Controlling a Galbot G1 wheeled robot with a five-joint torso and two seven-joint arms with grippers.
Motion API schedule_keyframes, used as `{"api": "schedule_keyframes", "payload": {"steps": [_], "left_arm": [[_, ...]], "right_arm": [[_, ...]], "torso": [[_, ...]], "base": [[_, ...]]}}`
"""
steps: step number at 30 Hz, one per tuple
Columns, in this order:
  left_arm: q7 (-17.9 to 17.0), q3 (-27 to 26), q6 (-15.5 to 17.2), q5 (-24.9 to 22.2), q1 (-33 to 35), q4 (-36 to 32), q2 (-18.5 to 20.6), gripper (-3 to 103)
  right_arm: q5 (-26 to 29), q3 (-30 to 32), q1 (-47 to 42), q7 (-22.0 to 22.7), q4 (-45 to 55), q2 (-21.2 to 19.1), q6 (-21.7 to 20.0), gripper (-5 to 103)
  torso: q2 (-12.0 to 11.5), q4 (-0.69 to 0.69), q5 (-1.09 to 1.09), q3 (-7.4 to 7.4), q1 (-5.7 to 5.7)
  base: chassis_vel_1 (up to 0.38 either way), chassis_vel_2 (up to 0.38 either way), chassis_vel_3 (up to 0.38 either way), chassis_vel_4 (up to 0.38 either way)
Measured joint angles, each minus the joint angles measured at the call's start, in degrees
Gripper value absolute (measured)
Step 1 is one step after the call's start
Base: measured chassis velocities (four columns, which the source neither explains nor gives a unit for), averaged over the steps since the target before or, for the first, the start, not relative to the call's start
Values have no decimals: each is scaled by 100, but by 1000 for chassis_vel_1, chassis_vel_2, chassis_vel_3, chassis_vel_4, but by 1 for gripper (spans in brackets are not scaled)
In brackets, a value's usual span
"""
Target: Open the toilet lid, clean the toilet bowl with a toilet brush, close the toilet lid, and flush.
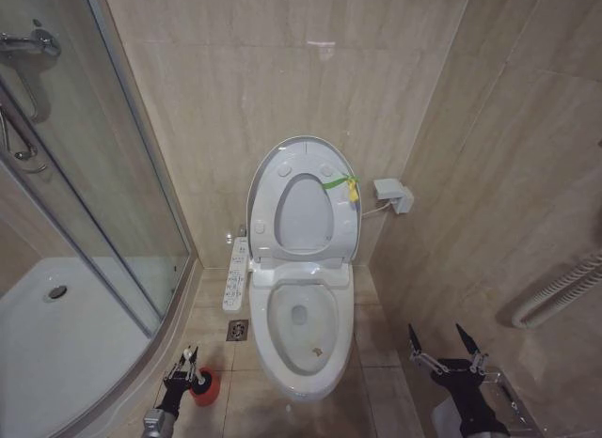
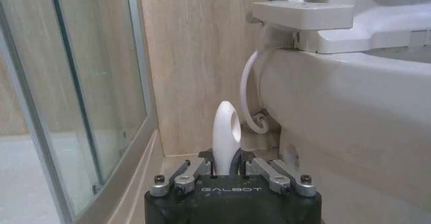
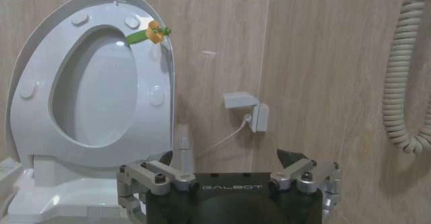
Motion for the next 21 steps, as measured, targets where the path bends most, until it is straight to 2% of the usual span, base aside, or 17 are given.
{"api": "schedule_keyframes", "payload": {"steps": [4,7,11,21], "left_arm": [[132,-15,-22,-143,76,-94,-28,24],[330,-44,-12,-449,246,-305,-66,23],[398,-94,-3,-620,409,-445,-102,23],[190,-200,198,-744,915,-856,-156,23]], "right_arm": [[0,0,0,0,0,0,0,100],[0,0,0,0,0,0,0,100],[0,0,0,0,0,0,0,100],[0,0,0,0,0,0,0,100]], "torso": [[0,0,0,0,0],[0,0,0,0,0],[0,0,0,0,0],[0,0,0,0,0]], "base": [[0,0,0,0],[0,0,0,0],[0,0,0,0],[0,0,0,0]]}}
